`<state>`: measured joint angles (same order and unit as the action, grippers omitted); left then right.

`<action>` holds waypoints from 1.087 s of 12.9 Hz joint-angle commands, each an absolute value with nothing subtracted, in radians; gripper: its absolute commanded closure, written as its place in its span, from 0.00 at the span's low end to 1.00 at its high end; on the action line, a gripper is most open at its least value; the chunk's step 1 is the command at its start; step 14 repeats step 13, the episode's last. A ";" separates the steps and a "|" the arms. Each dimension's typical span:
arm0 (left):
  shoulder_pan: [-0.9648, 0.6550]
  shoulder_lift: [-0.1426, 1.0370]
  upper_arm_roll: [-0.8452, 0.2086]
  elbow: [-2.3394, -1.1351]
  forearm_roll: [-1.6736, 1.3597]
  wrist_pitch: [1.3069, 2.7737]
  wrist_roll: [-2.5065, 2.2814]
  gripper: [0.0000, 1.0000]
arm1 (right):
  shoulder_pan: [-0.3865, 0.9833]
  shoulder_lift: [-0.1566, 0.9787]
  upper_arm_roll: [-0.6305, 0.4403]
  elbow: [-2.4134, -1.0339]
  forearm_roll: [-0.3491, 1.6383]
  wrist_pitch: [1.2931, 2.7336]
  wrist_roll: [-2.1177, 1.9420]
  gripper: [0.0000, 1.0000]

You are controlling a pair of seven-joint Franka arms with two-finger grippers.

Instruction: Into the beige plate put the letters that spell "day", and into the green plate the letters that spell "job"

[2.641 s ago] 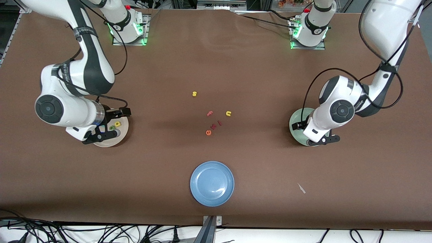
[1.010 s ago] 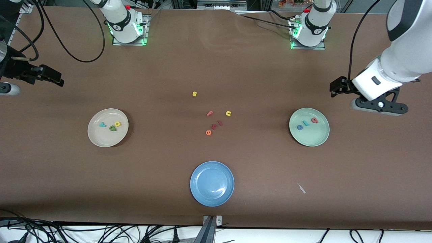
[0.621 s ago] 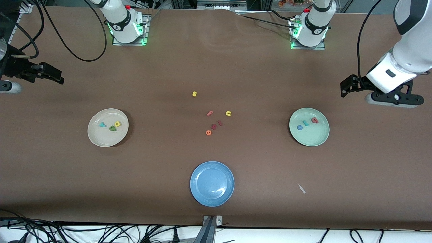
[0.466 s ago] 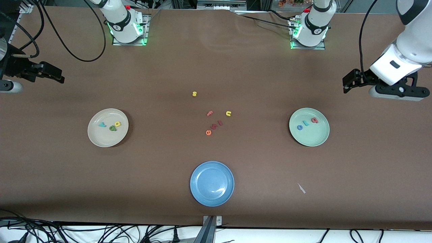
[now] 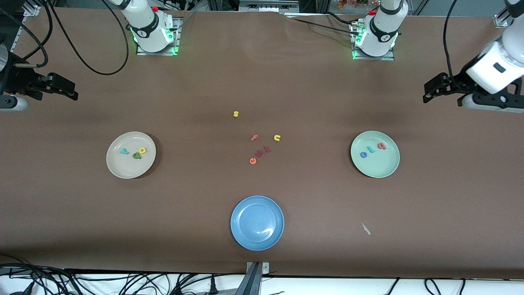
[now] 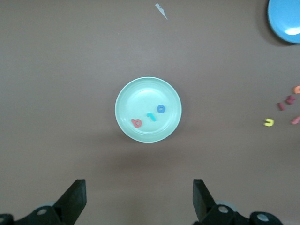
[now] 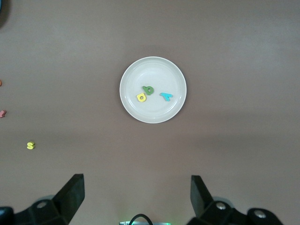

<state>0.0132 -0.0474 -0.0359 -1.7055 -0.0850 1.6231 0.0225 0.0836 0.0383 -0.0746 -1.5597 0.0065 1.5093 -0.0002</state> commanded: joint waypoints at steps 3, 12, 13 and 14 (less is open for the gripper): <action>-0.009 -0.017 -0.026 -1.617 -0.041 1.589 0.067 0.00 | 0.086 0.049 -0.077 -1.529 0.014 1.483 -0.009 0.00; -0.006 -0.018 -0.045 -1.617 0.037 1.554 0.072 0.00 | 0.081 0.054 -0.078 -1.529 -0.003 1.483 -0.005 0.00; -0.005 -0.018 -0.044 -1.617 0.034 1.554 0.072 0.00 | 0.081 0.054 -0.077 -1.529 -0.003 1.483 -0.005 0.00; -0.005 -0.018 -0.044 -1.617 0.034 1.554 0.072 0.00 | 0.081 0.054 -0.077 -1.529 -0.003 1.483 -0.005 0.00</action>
